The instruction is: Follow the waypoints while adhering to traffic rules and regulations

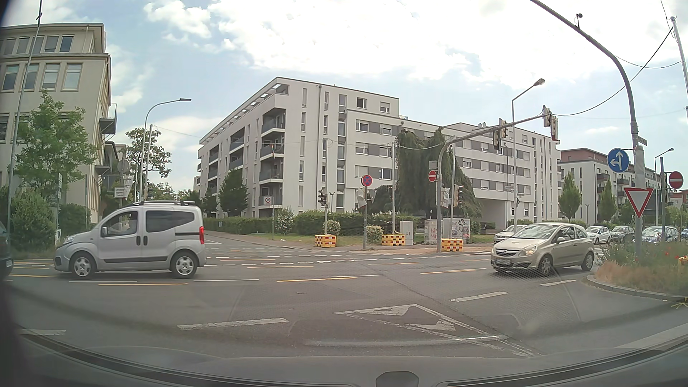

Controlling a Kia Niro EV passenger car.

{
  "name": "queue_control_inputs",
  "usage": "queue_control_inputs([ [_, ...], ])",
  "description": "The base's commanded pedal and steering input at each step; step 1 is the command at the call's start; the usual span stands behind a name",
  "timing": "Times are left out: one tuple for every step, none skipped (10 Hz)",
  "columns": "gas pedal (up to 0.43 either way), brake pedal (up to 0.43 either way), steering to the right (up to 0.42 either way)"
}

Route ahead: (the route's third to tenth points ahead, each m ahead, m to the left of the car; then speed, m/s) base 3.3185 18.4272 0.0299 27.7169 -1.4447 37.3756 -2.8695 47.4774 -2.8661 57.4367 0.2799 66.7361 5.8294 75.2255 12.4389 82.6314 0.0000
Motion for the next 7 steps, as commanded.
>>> queue_control_inputs([
  [0.0,0.335,-0.883],
  [0.0,0.341,-0.883],
  [0.0,0.335,-0.883],
  [0.0,0.341,-0.883],
  [0.0,0.335,-0.883],
  [0.0,0.335,-0.883],
  [0.0,0.335,-0.883],
])
